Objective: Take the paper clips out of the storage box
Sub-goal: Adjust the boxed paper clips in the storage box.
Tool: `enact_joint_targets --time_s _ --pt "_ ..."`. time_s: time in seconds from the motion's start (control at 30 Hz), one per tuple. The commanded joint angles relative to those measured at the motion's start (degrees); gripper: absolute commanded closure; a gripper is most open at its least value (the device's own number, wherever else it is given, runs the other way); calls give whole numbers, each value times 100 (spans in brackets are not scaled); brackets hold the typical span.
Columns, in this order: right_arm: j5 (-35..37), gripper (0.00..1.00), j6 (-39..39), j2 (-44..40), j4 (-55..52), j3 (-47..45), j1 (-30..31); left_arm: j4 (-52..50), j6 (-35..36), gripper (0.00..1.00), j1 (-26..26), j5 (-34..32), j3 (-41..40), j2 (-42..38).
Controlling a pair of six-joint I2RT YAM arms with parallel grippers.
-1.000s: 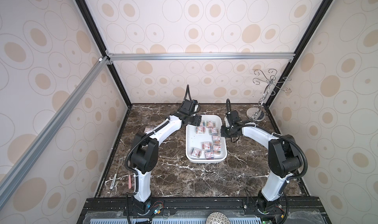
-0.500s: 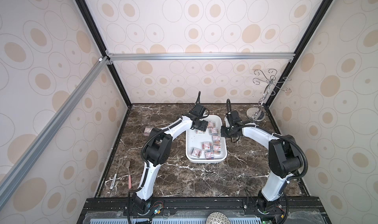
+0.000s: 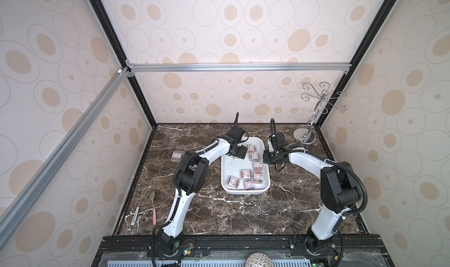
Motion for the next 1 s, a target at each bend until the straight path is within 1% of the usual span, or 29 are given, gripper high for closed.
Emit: enact_joint_targets --time_s 0.0,0.2,0.3,0.37,0.47,0.63,0.73,0.83,0.97 --pt "171 100 -53 91 -244 -208 -51 -80 105 22 97 235 155 51" --pt "155 100 -19 108 -229 -191 -52 185 65 22 86 613 -390 -258" --pt "136 100 -18 110 -224 -172 -51 322 54 22 85 565 -684 -356" --pt "119 100 -17 110 -229 -162 -45 290 64 22 85 463 -714 -318" --pt "144 100 -18 97 -239 -172 -49 243 53 23 75 576 -714 -297" --pt "188 100 -18 76 -246 -206 -48 465 16 23 11 725 -1064 -629" --pt "181 100 -9 79 -229 -208 -52 672 -13 22 -12 931 -1298 -839" --pt "171 100 0 83 -224 -203 -50 765 -9 22 -66 1257 -1367 -878" --pt "193 100 0 36 -230 -222 -52 775 17 22 -197 1349 -1343 -818"
